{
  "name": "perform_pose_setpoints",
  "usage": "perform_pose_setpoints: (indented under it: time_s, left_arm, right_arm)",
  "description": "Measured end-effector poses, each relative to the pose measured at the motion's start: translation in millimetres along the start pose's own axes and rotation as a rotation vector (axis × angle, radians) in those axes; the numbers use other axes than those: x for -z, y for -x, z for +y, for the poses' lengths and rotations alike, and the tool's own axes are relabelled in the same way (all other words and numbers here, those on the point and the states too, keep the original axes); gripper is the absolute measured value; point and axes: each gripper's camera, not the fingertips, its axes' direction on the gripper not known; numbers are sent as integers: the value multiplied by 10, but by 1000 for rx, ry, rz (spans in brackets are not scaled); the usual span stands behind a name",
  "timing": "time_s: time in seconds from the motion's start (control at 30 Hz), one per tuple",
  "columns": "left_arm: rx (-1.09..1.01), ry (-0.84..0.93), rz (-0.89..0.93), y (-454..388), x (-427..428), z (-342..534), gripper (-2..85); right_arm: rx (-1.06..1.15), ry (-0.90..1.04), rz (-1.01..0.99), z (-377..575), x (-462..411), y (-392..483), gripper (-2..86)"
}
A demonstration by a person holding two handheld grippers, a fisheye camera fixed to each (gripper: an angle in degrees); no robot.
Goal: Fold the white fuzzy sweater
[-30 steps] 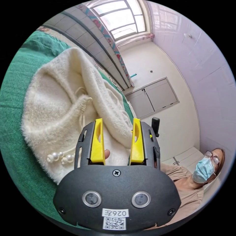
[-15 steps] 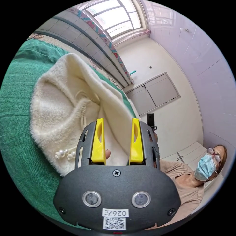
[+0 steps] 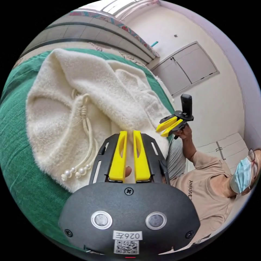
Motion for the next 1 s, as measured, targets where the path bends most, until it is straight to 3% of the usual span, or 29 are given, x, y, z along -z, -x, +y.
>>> perform_pose_setpoints:
  time_s: [0.1, 0.23, 0.43, 0.5, 0.6, 0.67, 0.8, 0.87, 1.0]
  left_arm:
    - [-7, -79, 6, -149, 214, 23, 22]
    - [14, -7, 0, -224, 186, -99, -1]
    - [2, -111, -3, -446, 799, -50, -9]
    - [-16, -222, -21, -605, 1082, 34, -10]
    - [-105, -452, -81, -1088, 1433, 125, -10]
    - [-271, -583, -75, -1643, 1452, 84, -10]
    - [-381, -563, -4, -2333, 1001, -350, -10]
    - [-381, -408, 46, -2673, 482, -924, -9]
    - [-359, -219, 110, -3097, -374, -1807, -8]
  right_arm:
    - [68, -43, -11, 54, -3, 187, 8]
    - [46, 171, 90, 80, -475, 224, -8]
    - [104, 105, 124, 441, -95, 514, -8]
    - [151, 5, 199, 619, 139, 691, -6]
    - [308, -378, 405, 1129, 703, 1122, 6]
    - [359, -687, 603, 1671, 1087, 1390, 27]
    - [171, -662, 695, 2081, 1520, 1215, 8]
    - [-60, -588, 702, 2324, 1759, 813, 6]
    - [-309, -526, 684, 2741, 1968, 241, 37]
